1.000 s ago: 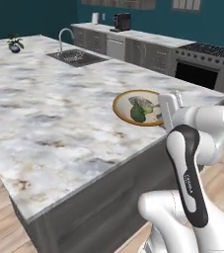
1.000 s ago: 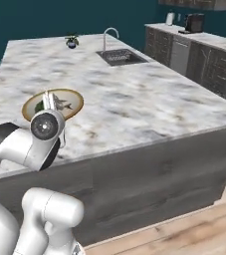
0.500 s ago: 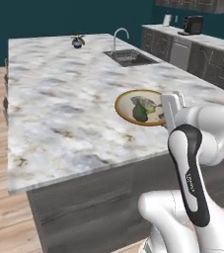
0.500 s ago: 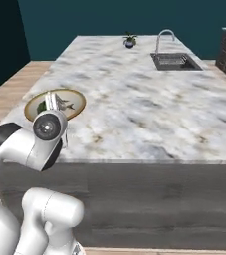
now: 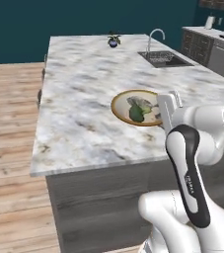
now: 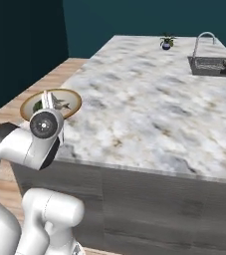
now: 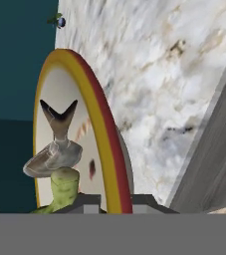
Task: The microwave is finished heating the fish and broccoli. Take the bowl containing the food and place it on the dining counter.
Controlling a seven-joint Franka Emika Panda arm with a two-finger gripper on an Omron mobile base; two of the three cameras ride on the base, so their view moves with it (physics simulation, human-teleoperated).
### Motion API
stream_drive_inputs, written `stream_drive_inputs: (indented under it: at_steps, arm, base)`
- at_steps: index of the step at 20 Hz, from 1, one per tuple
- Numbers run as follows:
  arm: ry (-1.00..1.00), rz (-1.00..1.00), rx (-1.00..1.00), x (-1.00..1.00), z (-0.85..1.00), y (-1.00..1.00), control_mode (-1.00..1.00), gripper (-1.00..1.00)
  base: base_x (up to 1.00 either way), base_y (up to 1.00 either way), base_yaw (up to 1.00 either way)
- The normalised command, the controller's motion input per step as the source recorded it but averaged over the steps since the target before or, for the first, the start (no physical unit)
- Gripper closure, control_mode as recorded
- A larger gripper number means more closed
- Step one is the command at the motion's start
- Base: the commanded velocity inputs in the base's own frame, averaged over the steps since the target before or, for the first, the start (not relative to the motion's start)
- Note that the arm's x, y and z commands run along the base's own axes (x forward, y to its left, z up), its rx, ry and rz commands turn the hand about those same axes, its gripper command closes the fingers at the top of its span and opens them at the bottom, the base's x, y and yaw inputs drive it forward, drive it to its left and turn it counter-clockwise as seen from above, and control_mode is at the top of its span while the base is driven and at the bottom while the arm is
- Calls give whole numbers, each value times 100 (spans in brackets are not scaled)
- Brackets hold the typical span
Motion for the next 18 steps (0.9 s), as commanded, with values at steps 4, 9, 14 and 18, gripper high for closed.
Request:
stream_drive_inputs:
  at_steps: [4,9,14,18]
  arm:
    - [0,0,0,0,0,0,100,100]
    - [0,0,0,0,0,0,100,100]
    - [8,1,0,34,0,-14,-100,100]
    - [32,19,5,75,-1,-63,-100,100]
  base:
    - [49,45,0]
    - [52,15,0]
    - [21,0,0]
    - [0,0,0]
